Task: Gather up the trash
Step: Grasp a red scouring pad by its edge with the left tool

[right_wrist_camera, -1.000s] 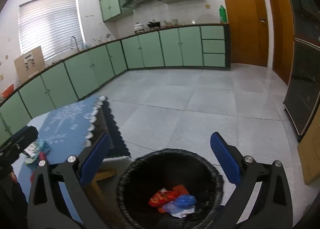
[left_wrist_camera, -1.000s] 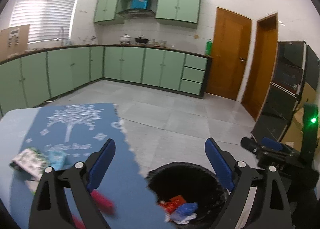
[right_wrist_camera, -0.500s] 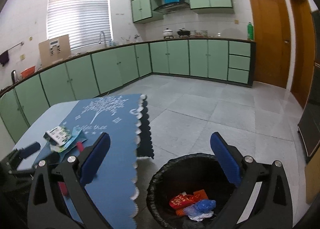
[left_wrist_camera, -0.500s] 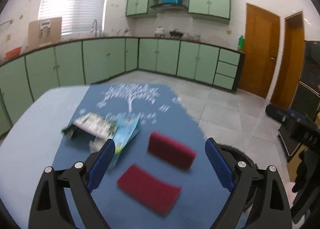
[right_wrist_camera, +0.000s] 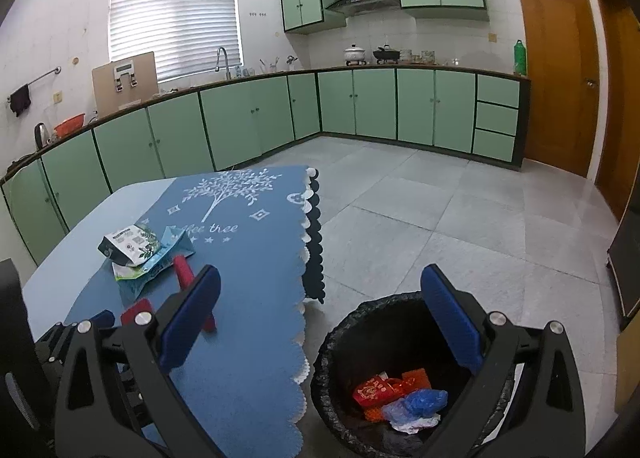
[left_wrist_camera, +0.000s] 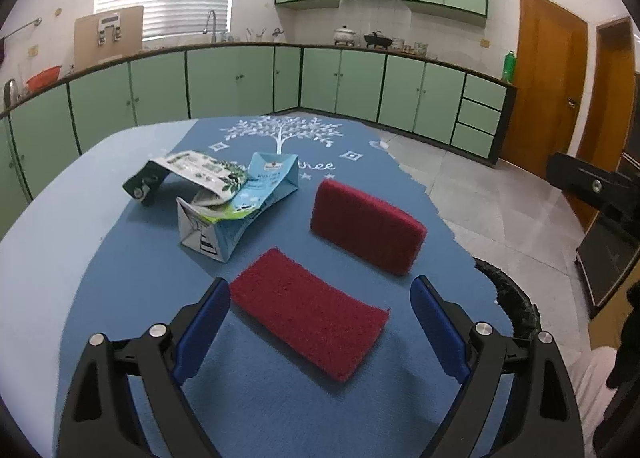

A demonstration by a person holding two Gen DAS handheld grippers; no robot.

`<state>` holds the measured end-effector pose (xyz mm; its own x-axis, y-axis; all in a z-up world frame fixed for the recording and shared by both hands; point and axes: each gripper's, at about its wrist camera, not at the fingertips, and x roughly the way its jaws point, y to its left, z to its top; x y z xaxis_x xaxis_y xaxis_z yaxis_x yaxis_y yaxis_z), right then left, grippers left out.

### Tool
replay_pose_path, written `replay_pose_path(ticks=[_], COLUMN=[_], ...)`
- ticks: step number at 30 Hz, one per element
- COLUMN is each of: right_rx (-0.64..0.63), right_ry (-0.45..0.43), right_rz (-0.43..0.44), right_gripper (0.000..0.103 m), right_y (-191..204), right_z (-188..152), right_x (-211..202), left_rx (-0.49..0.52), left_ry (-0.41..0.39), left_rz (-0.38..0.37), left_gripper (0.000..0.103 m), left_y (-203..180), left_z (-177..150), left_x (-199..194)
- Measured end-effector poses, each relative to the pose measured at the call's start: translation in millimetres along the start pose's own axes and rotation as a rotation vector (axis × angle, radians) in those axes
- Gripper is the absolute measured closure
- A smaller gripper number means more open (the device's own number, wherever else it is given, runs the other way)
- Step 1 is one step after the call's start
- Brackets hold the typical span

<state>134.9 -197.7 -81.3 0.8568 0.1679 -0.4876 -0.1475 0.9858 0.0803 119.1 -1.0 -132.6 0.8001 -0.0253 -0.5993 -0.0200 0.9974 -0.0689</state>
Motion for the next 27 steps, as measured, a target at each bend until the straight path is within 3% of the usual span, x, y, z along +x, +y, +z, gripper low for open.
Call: replay_pose_path(ticks=[11, 16, 27], right_rx=[0.004, 0.001, -0.026], right_ry=[0.024, 0.028, 0.044], right_rz=[0.013, 0.016, 0.043], right_gripper=[0.006, 0.006, 0.006], right_y=[-2, 0, 15], right_z=[-4, -3, -3], right_x=[13, 14, 19], left_rx=[-0.020, -0.007, -0.061], left_ry=[0.059, 0.078, 0.090], left_rz=[0.044, 0.057, 0.003], left_gripper=[0.016, 0.022, 0.028], left_y=[-2, 1, 11], left_z=[4, 3, -1], left_x=[14, 15, 5])
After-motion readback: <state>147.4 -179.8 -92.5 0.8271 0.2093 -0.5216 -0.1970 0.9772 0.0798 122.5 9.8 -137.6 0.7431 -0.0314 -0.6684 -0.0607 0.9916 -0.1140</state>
